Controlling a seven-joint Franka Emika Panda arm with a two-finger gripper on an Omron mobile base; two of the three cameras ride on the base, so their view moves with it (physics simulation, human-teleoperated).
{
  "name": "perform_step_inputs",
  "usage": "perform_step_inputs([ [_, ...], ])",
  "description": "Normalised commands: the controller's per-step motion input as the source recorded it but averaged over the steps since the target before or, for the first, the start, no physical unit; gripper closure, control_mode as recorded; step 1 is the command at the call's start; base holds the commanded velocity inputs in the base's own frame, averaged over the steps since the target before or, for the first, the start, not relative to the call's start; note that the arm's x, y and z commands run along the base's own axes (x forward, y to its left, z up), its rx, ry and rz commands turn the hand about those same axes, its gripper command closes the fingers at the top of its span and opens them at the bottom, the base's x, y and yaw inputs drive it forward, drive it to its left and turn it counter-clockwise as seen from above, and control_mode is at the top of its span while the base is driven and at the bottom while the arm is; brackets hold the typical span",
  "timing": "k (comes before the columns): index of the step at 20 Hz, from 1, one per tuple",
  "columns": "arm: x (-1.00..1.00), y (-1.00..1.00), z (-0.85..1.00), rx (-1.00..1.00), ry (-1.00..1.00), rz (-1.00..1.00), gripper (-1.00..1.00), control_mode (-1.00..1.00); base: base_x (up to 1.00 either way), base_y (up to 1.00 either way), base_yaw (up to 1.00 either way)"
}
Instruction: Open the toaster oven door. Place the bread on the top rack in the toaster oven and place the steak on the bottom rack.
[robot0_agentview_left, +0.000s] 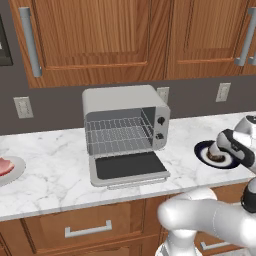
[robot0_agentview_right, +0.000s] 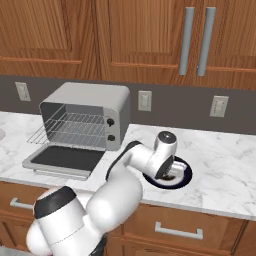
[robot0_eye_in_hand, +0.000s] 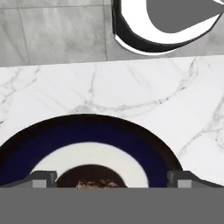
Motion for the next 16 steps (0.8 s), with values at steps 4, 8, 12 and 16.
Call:
perform_step_inputs([
  [4,0.35,-0.36,-0.25,0.01,0.0,0.0,-1.0,-1.0,0.0,0.0,0.0],
  [8,0.27,-0.37,-0.22,0.03,0.0,0.0,-1.0,-1.0,0.0,0.0,0.0],
  [12,0.14,-0.03,-0.35,0.04,0.0,0.0,-1.0,-1.0,0.0,0.0,0.0],
  [16,0.13,0.0,-0.21,0.02,-0.02,0.0,-1.0,-1.0,0.0,0.0,0.0],
])
